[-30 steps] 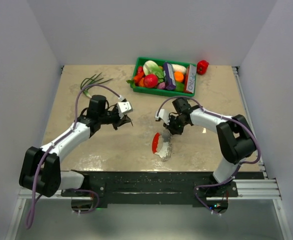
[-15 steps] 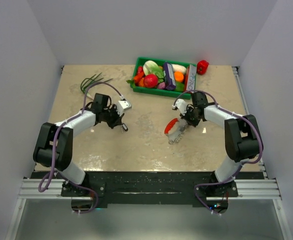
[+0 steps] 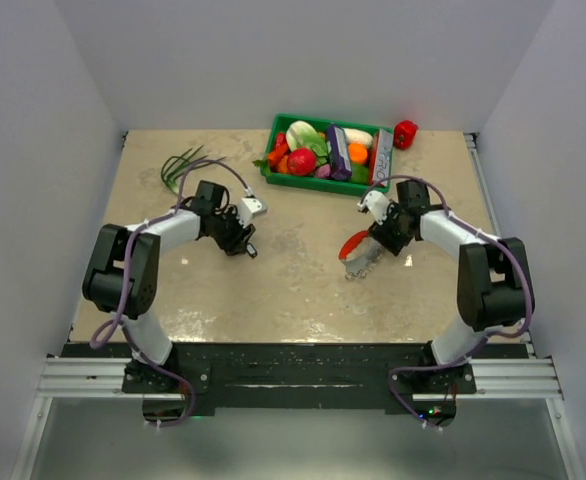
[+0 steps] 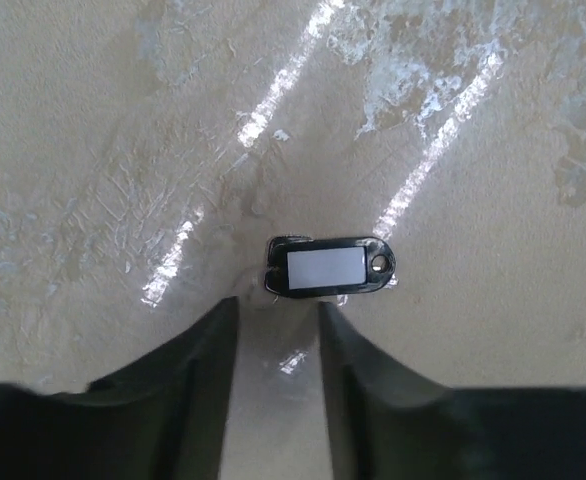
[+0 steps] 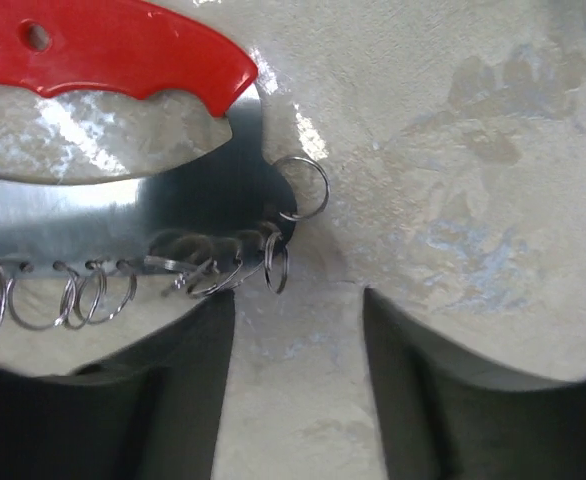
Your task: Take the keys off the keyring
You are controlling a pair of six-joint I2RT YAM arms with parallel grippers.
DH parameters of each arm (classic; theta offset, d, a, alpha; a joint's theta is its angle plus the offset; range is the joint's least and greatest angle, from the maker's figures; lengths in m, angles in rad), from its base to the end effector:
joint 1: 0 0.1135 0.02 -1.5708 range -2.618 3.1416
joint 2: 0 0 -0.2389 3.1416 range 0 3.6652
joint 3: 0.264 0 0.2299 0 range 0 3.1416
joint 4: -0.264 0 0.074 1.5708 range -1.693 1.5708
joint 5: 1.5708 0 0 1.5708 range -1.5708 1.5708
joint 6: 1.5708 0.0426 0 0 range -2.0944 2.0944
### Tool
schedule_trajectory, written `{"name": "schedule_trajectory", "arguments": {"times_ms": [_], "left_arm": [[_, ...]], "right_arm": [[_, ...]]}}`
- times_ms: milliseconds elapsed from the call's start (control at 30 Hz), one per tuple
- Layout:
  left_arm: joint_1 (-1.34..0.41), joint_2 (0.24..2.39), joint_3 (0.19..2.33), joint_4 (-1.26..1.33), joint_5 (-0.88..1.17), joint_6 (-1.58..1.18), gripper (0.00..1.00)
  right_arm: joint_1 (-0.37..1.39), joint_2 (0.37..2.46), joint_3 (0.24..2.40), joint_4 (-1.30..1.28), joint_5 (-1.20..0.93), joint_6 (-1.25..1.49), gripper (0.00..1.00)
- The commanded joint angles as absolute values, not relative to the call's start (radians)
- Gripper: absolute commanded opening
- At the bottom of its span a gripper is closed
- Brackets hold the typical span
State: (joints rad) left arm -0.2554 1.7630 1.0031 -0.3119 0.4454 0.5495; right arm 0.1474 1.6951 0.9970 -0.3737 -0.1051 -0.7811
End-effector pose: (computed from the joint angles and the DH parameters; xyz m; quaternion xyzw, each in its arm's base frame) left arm 0.3066 -0.0990 0.1399 0.4204 0.8482 -0.1764 0.2696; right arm 0.3098 0.0505 0.1517 -0.4449 0.8595 -0.0285 0.2502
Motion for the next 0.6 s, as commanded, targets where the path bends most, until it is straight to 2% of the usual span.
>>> {"name": "schedule_trajectory", "arguments": {"times_ms": [0, 33, 100, 133, 167, 267, 433, 567], "left_arm": [[-0.25, 1.683, 0.991, -0.293, 0.44, 0.549, 0.55], [-0.25, 1.663, 0.982, -0.287, 0.436, 0.549, 0.68], [-0.249, 1.593, 0.962, -0.29, 0.43, 0.54, 0.81], [-0.249, 1.566, 0.953, -0.301, 0.428, 0.537, 0.95], [-0.249, 1.51, 0.953, -0.311, 0.426, 0.535, 0.99], [-0.227, 1.366, 0.954, -0.365, 0.455, 0.525, 0.99], [-0.062, 1.111, 0.962, -0.439, 0.601, 0.491, 0.99], [0.063, 0.849, 0.911, -0.454, 0.621, 0.472, 0.99]], "right_arm": [[0.147, 1.536, 1.005, -0.412, -0.147, -0.766, 0.74], [0.146, 1.505, 1.008, -0.437, -0.147, -0.756, 0.98], [0.147, 1.404, 1.014, -0.46, -0.147, -0.727, 0.99], [0.147, 1.367, 1.015, -0.478, -0.143, -0.715, 0.99], [0.146, 1.33, 1.019, -0.492, -0.143, -0.691, 0.99], [0.146, 1.151, 1.023, -0.544, -0.152, -0.652, 0.99], [0.146, 0.771, 0.982, -0.493, -0.114, -0.514, 0.99], [0.147, 0.548, 0.971, -0.469, -0.02, -0.407, 0.99]]}}
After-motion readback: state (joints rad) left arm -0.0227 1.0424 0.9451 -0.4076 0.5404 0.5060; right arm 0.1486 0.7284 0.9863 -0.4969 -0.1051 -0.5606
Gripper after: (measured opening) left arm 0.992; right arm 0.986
